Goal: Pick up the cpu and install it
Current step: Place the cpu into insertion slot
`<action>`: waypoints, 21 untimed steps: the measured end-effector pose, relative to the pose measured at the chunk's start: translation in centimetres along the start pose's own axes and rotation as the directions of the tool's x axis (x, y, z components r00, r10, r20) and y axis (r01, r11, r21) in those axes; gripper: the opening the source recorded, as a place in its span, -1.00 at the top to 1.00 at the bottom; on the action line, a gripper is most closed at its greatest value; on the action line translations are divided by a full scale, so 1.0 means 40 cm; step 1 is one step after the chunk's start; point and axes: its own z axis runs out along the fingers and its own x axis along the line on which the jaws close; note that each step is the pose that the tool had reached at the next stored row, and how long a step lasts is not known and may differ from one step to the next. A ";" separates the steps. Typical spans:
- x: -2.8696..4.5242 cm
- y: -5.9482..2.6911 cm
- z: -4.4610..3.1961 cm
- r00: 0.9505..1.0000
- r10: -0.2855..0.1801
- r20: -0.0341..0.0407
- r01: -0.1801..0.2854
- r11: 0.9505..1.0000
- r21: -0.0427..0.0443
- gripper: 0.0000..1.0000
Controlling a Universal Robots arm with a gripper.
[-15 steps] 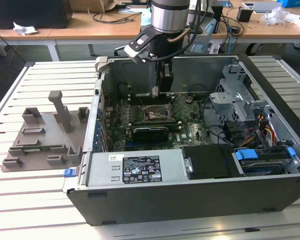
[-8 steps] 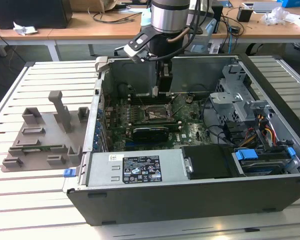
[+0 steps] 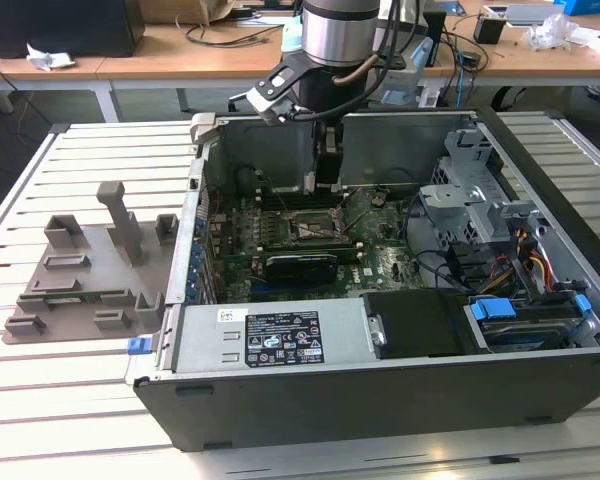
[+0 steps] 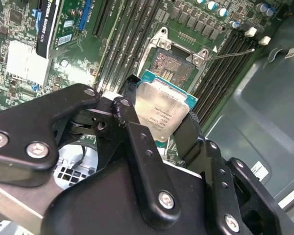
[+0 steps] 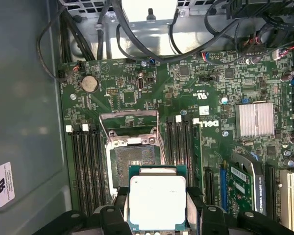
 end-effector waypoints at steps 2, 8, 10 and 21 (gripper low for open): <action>0.000 0.000 0.000 1.000 0.007 0.000 -0.007 1.000 0.000 -0.09; 0.000 0.000 0.001 0.996 -0.090 0.004 0.090 0.996 -0.001 -0.09; 0.000 0.000 0.001 0.995 -0.101 0.004 0.101 0.995 -0.001 -0.09; 0.000 0.001 0.014 0.995 -0.101 0.005 0.101 0.995 0.000 -0.09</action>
